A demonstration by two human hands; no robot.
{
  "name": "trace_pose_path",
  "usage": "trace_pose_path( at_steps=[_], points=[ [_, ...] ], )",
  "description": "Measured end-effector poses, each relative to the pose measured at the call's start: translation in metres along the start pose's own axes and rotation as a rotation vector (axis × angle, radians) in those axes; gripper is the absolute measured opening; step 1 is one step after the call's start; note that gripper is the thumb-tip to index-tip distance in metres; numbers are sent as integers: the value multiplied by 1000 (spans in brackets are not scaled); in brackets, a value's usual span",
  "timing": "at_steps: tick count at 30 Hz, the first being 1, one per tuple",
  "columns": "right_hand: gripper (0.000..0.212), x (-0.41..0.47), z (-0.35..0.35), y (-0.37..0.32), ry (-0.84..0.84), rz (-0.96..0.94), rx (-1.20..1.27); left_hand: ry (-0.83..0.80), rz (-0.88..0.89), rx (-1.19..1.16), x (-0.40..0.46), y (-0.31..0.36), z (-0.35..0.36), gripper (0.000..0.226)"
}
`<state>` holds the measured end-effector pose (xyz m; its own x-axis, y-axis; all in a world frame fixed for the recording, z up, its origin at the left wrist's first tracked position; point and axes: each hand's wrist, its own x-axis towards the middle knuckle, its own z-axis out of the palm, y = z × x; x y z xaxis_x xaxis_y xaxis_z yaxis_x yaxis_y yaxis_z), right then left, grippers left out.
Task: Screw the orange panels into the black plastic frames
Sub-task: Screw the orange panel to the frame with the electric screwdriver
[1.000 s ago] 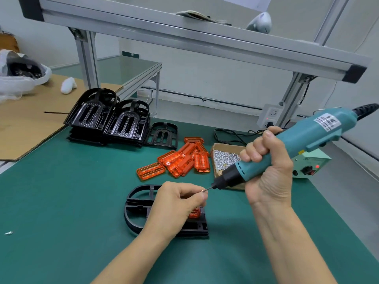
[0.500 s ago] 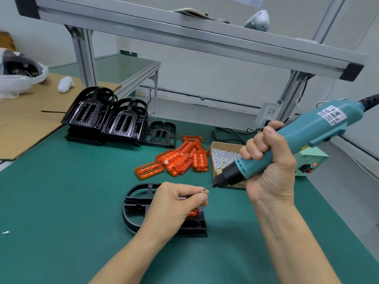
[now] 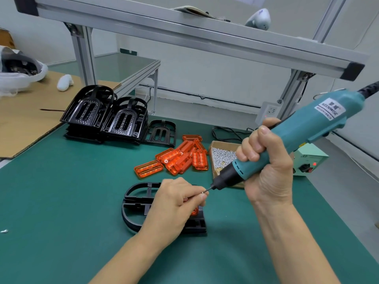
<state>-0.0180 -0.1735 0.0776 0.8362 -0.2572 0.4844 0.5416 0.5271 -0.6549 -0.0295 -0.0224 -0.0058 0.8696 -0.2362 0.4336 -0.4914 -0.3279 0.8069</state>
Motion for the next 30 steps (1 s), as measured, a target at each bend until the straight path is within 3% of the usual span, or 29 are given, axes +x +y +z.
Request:
trace_pose_path(
  at_steps=[3,8,12,15,19,30],
  points=[
    [14,-2,2,1,-58,-12,-7,-3,93,87,0,2,0,23],
    [15,-3,1,5,-54,-15,-16,-51,-12,83,3,4,-4,10],
    [15,-2,-2,9,-48,13,-45,-124,-158,203,6,-4,-22,45],
    [16,-4,-5,18,-61,55,-135,-172,-45,455,2,-14,-32,29],
    [16,-7,-5,32,-97,78,-218,-362,51,651,-3,-19,-23,50],
    [17,-2,-3,42,-172,65,-282,-387,80,724,-2,-25,-19,60]
  ],
)
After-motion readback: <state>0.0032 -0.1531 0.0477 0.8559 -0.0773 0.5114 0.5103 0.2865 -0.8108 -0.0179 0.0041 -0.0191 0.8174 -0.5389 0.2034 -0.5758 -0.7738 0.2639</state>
